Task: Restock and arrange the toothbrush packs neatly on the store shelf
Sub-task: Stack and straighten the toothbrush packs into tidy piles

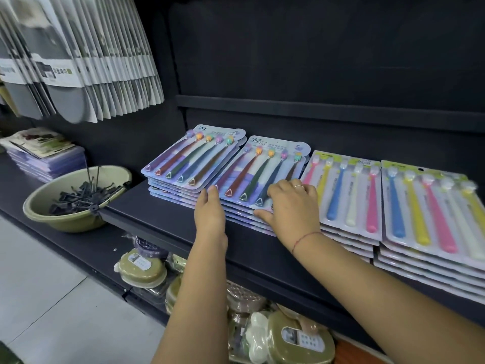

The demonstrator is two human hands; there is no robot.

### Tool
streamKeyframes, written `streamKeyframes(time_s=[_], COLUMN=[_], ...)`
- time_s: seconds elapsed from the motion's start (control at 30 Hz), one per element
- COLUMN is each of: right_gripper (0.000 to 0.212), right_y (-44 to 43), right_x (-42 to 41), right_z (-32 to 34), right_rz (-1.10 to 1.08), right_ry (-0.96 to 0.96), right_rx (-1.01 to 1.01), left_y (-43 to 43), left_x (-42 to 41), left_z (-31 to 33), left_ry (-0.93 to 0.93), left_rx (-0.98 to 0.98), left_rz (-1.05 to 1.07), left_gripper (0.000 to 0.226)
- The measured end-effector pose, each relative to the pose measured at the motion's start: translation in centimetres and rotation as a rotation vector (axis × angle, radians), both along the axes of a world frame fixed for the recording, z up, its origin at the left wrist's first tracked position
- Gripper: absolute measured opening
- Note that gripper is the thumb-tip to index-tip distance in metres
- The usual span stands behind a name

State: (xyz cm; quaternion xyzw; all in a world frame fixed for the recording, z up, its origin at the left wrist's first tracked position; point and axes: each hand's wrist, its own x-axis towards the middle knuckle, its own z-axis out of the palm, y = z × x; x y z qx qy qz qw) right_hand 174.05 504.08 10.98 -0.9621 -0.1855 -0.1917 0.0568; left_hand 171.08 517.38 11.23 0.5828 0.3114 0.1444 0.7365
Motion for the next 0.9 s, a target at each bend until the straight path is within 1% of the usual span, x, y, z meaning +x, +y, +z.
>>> streamKeyframes(time_s=[0.07,0.1,0.17,0.2,0.23,0.3,0.33,0.4,0.47,0.57,0.7,0.77,0.9], right_gripper=[0.048,0.051,0.060,0.065,0.067,0.069,0.068,0.065,0.063,0.066,0.066,0.063,0.049], right_y=[-0.1,-0.3,-1.7,-2.2,-3.2,-7.3,-9.8,-15.3,-20.6,-27.7,-35.8,-39.6,-46.7], right_x=[-0.1,-0.3,-1.1,-1.6,-2.2,-3.5,-4.0,-5.2,-6.4,-8.9,-13.2,-15.3,-19.1], right_z=[0.0,0.0,0.3,0.6,1.0,2.4,3.2,4.5,5.5,6.6,8.0,9.0,12.4], right_rz=[0.011,0.034,0.092,0.131,0.152,0.108,0.064,-0.038,-0.134,-0.251,-0.360,-0.402,-0.426], right_ry=[0.013,0.026,0.038,0.031,0.017,0.005,0.012,0.020,0.025,0.013,-0.030,-0.101,-0.366], right_rx=[0.010,0.030,0.118,0.164,0.208,0.285,0.319,0.383,0.429,0.443,0.417,0.399,0.472], left_y=[-0.3,-0.6,-2.4,-3.0,-4.0,-7.4,-9.3,-13.4,-18.0,-24.7,-31.7,-34.6,-41.1], left_x=[0.2,0.2,0.0,-0.4,-0.8,-1.8,-2.2,-2.6,-2.7,-3.1,-3.9,-4.5,-5.5], left_z=[-0.2,-0.3,0.2,0.5,0.9,2.0,2.4,3.3,4.0,4.5,5.1,5.7,8.2], left_ry=[-0.005,0.011,0.041,0.018,-0.046,-0.243,-0.318,-0.395,-0.418,-0.432,-0.478,-0.520,-0.597], left_rx=[0.029,0.096,0.352,0.492,0.606,0.756,0.783,0.813,0.847,0.987,1.112,1.121,1.043], left_rz=[0.045,0.075,0.111,0.129,0.114,-0.018,-0.098,-0.271,-0.454,-0.694,-0.925,-1.010,-1.148], left_gripper=[0.053,0.053,0.055,0.055,0.055,0.055,0.054,0.053,0.054,0.055,0.054,0.052,0.054])
